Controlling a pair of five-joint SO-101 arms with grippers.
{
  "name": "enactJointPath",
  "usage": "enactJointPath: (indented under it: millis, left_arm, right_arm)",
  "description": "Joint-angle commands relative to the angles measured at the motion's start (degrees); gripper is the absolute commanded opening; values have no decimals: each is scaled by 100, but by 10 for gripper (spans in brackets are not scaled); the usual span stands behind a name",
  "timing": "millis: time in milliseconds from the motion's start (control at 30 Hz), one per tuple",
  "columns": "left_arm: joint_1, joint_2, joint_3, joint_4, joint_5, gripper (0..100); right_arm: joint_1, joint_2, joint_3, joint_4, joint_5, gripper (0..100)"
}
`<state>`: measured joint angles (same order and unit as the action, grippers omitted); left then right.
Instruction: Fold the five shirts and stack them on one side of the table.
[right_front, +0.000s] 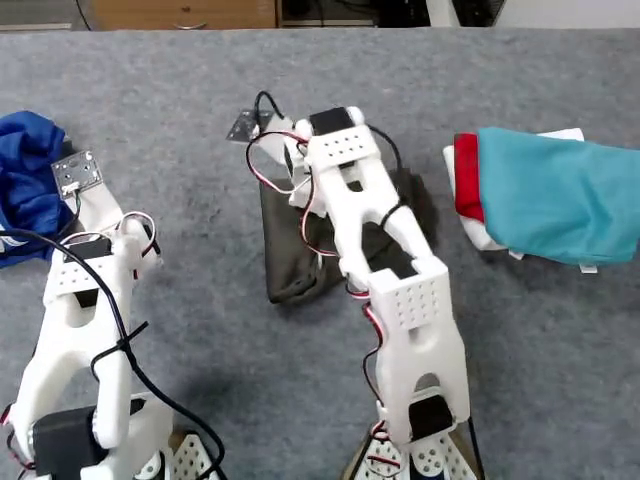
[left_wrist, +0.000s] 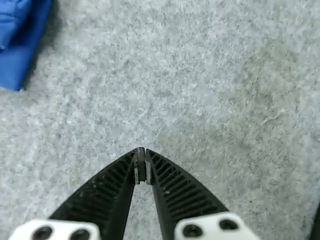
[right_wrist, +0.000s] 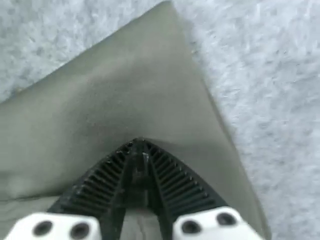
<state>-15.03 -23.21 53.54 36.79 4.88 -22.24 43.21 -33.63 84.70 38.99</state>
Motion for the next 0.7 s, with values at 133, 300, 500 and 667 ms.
enactJointPath:
  millis: [133, 300, 500, 667]
  left_arm:
    - [-26, -22, -26, -193, 44, 19]
    - [-26, -22, -26, -193, 44, 19]
    - [-26, -22, -26, -193, 44, 19]
    - [-26, -22, -35, -193, 44, 19]
  right_arm:
    - [585, -84, -796, 1662, 369, 2]
    - [1095, -110, -251, 1767, 826, 2]
    - [1833, -901, 1226, 1767, 1037, 2]
    - [2193, -2281, 1991, 1679, 1380, 2]
